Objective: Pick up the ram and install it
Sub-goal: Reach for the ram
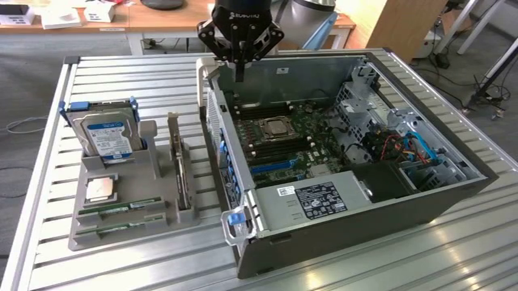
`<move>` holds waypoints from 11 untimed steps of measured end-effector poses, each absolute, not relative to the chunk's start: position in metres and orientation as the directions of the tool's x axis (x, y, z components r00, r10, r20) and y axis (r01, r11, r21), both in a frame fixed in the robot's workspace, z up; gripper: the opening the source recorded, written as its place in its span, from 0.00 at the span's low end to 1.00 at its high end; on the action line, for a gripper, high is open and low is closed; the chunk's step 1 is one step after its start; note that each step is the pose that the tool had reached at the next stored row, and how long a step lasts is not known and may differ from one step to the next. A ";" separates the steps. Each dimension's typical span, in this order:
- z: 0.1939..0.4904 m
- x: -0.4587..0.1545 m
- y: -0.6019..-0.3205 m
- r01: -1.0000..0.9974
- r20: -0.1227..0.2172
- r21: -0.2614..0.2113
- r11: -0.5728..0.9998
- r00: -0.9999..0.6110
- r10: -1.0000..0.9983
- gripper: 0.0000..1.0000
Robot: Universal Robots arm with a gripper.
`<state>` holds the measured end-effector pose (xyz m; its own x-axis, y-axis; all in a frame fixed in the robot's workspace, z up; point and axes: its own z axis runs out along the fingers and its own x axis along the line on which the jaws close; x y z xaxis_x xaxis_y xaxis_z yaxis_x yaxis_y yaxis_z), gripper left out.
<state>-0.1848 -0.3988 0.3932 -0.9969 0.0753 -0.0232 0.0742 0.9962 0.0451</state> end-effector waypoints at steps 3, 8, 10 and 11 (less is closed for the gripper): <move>0.393 -0.190 -0.399 0.074 -0.023 0.045 0.996 -0.997 0.075 0.11; 0.393 -0.198 -0.399 0.074 -0.023 0.045 0.996 -0.997 0.075 0.11; 0.393 -0.201 -0.399 0.074 -0.023 0.045 0.996 -0.997 0.075 0.11; 0.393 -0.203 -0.399 0.074 -0.023 0.045 0.996 -0.997 0.075 0.11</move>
<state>-0.2027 -0.3989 0.3931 -0.9969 0.0752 -0.0233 0.0741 0.9962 0.0451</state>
